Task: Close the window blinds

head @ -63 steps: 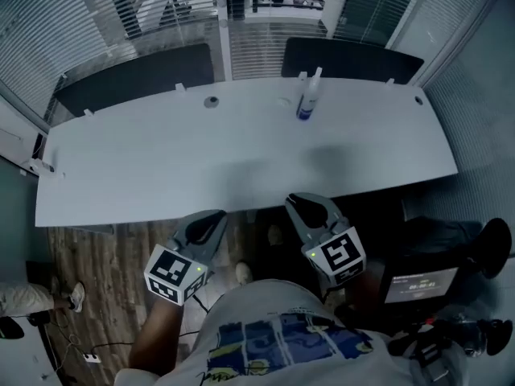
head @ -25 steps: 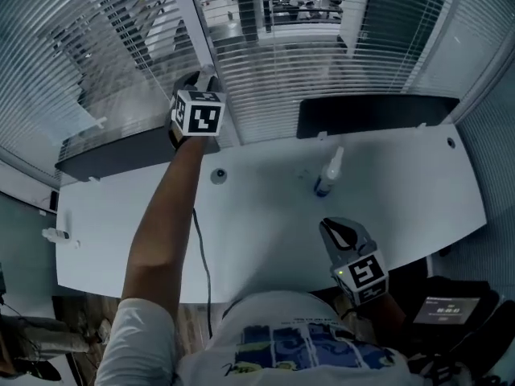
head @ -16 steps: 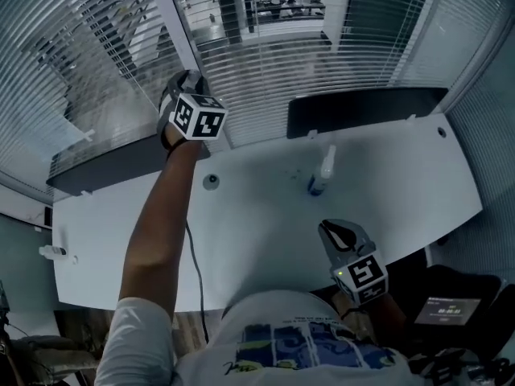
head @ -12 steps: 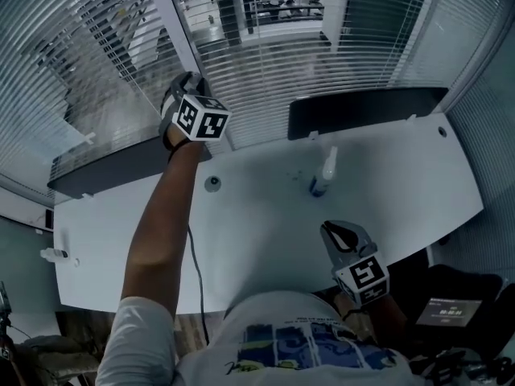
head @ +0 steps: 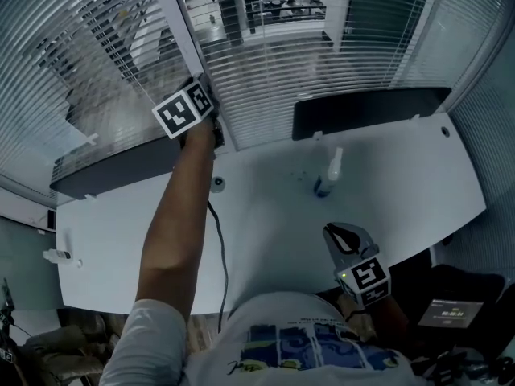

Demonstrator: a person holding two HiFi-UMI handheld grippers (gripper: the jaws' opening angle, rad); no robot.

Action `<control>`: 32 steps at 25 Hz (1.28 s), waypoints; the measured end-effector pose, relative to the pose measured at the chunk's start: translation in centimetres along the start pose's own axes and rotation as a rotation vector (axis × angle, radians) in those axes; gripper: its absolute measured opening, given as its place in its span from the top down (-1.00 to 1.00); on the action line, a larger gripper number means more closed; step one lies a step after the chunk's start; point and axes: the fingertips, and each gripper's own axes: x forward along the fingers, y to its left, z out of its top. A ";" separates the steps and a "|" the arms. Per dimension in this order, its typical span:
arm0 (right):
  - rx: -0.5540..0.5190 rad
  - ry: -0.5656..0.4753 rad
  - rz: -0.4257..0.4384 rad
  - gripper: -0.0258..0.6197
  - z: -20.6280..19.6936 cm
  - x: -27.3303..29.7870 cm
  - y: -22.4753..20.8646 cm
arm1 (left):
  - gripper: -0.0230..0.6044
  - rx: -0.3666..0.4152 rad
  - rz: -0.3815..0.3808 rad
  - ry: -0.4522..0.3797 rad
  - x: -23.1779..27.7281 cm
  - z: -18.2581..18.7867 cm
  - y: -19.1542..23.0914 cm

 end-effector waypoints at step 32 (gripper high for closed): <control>-0.003 0.019 0.011 0.87 -0.5 -0.1 0.5 | 0.50 1.317 0.227 0.032 -0.5 -0.4 -2.1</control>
